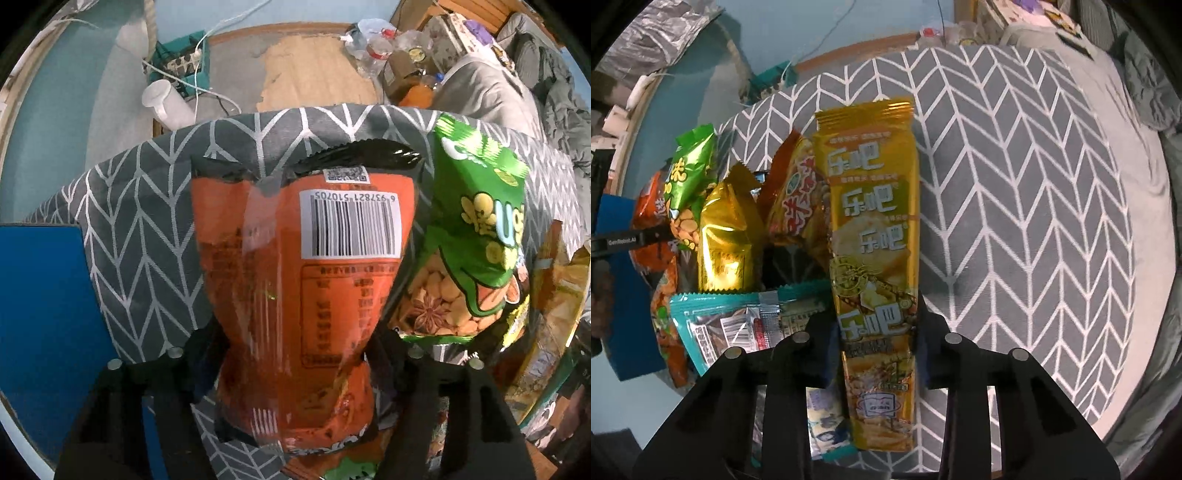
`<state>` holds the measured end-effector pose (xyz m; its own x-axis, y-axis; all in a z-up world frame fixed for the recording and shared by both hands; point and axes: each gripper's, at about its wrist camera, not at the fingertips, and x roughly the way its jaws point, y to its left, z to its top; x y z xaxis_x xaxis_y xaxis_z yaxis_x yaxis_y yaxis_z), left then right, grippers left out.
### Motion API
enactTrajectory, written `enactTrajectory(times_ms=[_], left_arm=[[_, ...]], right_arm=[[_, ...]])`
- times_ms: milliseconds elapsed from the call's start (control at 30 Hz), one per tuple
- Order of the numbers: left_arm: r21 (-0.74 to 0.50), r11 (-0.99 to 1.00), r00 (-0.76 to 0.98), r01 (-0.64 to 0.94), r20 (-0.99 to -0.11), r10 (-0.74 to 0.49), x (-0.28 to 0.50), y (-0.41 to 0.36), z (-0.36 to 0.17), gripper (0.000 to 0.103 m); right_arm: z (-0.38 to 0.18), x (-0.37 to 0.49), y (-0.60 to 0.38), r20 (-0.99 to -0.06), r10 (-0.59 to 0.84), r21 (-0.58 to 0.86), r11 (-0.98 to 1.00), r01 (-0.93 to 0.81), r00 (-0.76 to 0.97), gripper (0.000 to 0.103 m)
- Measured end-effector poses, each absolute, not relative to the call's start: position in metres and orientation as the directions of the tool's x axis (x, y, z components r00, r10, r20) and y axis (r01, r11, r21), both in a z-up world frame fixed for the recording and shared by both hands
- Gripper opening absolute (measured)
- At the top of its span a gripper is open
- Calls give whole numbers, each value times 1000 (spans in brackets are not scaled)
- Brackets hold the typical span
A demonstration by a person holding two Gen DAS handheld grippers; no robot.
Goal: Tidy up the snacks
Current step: 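Lift both held bags and carry them over the cardboard box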
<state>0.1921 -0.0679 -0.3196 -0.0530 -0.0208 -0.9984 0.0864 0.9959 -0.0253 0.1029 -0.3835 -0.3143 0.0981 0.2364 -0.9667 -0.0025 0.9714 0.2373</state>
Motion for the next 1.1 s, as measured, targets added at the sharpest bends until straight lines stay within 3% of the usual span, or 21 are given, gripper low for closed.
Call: enactTrajectory(times_ms=[67, 267, 1100], left_arm=[[-39, 995, -35, 97, -999, -35, 188, -65, -315, 57], [-46, 992, -16, 120, -999, -45, 168, -57, -300, 47], [-25, 983, 201, 183, -978, -62, 115, -61, -190, 45]], right_arm=[[-310, 100, -388, -965, 237, 239, 971, 4, 112, 31], [-296, 86, -404, -958, 253, 256, 967, 4, 132, 31], [-191, 55, -373, -955, 229, 187, 959, -215, 190, 31]])
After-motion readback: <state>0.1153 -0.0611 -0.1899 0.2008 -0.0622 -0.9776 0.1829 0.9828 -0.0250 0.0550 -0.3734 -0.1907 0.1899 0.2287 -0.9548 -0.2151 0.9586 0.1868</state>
